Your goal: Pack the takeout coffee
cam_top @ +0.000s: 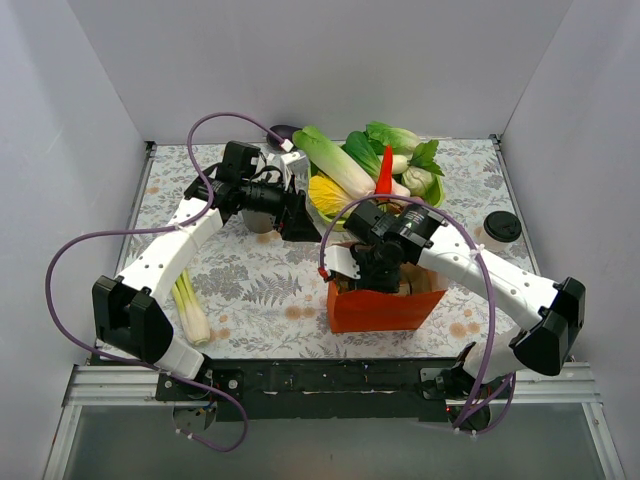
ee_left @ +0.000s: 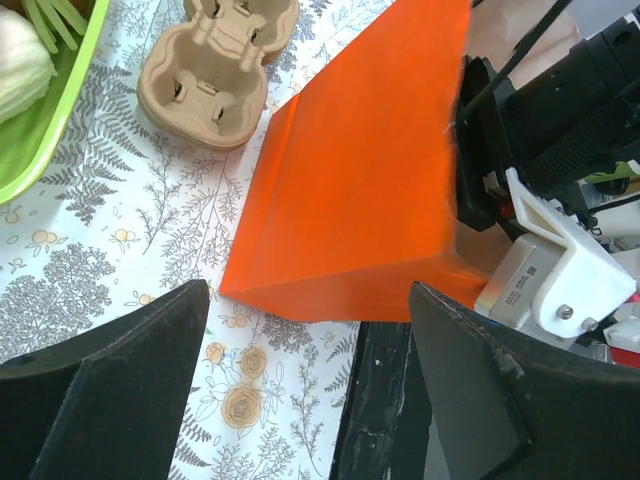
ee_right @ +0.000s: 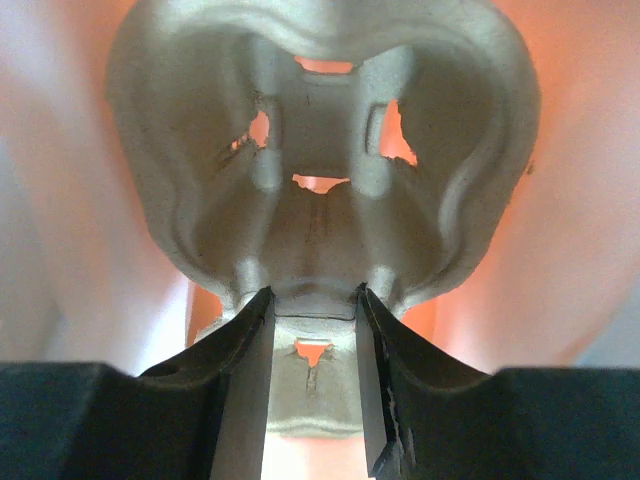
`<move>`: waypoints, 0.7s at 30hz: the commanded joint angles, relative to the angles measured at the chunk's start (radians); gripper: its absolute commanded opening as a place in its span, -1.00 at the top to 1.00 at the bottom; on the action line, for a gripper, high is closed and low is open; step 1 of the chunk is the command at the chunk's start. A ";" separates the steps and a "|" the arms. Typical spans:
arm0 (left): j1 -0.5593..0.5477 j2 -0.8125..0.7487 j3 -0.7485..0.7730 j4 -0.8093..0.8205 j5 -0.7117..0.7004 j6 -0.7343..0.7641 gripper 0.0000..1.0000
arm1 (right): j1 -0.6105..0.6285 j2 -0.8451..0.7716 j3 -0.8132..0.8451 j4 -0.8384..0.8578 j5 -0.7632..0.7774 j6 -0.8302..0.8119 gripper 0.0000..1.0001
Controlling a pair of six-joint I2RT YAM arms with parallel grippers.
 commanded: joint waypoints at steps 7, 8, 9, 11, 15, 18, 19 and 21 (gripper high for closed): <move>0.002 0.001 0.042 0.013 0.023 0.017 -0.61 | 0.001 0.009 0.175 -0.065 -0.040 0.019 0.97; 0.001 0.004 0.042 0.013 0.023 0.019 -0.61 | 0.001 0.006 0.169 -0.067 -0.038 0.022 0.97; 0.001 0.004 0.042 0.013 0.023 0.019 -0.61 | 0.001 0.008 0.151 -0.068 -0.032 0.022 0.97; 0.001 0.005 0.044 0.013 0.023 0.019 -0.61 | 0.001 0.008 0.122 -0.068 0.002 0.022 0.97; 0.002 0.004 0.047 0.007 0.020 0.022 -0.61 | 0.000 0.008 0.037 -0.064 0.054 0.015 0.97; 0.001 0.001 0.045 0.002 0.016 0.025 -0.61 | -0.009 0.011 -0.001 -0.067 0.055 0.006 0.97; 0.001 0.001 0.042 0.002 0.014 0.025 -0.61 | -0.015 0.011 -0.009 -0.068 0.052 0.006 0.97; 0.002 -0.002 0.041 0.001 0.013 0.025 -0.61 | -0.019 0.009 -0.023 -0.068 0.048 0.004 0.97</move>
